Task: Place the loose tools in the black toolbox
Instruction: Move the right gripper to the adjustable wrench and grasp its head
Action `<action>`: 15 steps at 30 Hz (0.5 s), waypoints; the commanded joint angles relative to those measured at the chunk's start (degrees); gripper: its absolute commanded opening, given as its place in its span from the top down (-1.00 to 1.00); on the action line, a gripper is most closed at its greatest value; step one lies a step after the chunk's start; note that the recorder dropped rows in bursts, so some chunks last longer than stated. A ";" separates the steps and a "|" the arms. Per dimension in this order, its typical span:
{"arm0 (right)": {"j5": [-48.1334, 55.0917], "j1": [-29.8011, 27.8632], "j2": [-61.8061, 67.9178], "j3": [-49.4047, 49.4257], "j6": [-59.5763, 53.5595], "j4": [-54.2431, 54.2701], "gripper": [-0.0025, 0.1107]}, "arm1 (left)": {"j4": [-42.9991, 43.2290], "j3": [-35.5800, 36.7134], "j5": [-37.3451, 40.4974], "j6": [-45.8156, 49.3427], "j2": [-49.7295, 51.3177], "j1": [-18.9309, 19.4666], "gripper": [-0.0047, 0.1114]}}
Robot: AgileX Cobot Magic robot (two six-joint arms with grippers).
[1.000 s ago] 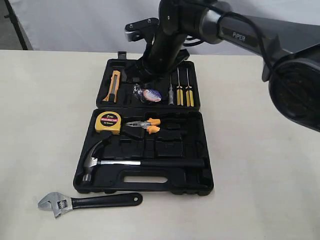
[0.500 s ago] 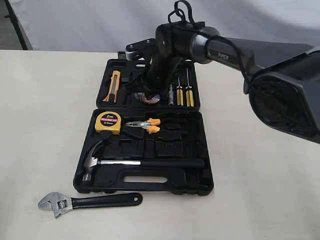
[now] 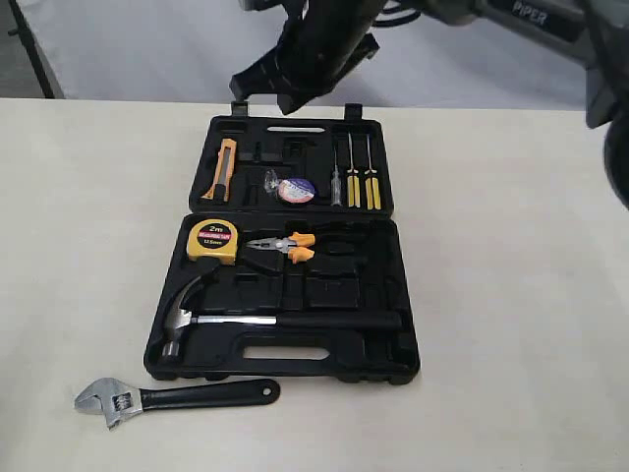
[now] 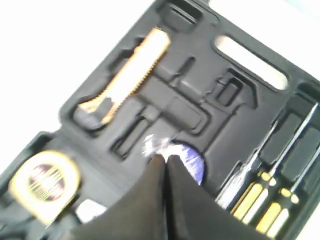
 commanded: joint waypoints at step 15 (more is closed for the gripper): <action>9.81 19.68 7.70 -0.07 -5.18 2.16 0.19 | -0.78 0.53 -0.97 -0.59 -0.46 0.19 0.89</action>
